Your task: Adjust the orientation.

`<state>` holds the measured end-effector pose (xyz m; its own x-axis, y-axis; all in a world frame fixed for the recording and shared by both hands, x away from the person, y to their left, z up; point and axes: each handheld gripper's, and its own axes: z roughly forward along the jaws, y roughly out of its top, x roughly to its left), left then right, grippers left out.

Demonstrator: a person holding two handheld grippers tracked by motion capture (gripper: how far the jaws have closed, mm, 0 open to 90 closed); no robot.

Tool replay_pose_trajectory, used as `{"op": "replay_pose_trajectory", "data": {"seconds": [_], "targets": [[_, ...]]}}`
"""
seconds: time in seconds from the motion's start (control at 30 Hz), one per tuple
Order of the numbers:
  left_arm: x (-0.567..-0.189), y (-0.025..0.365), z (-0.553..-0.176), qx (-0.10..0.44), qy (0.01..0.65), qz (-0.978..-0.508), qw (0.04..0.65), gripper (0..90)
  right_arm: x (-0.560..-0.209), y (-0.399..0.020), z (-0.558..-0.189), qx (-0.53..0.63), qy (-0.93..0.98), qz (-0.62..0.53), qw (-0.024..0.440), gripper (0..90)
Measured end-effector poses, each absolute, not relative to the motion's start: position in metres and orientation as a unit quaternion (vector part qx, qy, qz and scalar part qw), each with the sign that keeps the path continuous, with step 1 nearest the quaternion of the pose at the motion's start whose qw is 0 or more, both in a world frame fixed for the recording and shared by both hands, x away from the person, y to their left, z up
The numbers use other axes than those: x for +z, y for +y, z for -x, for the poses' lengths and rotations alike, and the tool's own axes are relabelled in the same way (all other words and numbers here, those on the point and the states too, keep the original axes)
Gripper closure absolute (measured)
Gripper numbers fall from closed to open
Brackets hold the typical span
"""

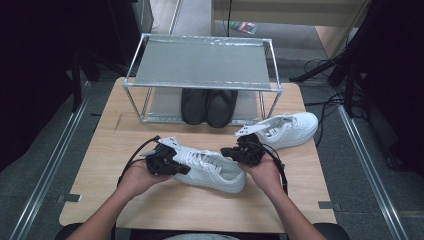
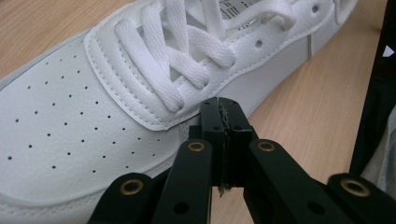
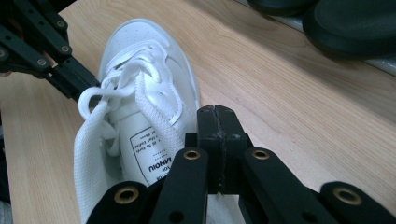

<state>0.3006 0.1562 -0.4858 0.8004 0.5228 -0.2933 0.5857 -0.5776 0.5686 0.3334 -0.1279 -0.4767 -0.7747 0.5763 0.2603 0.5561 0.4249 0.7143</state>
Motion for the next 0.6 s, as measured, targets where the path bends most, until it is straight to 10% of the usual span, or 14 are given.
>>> {"op": "replay_pose_trajectory", "data": {"seconds": [0.6], "targets": [[-0.486,0.146,-0.320,-0.046,0.306,-0.888,0.339,90.0,-0.476,-0.140,-0.313,0.417,0.836,-0.356,0.020,90.0]]}}
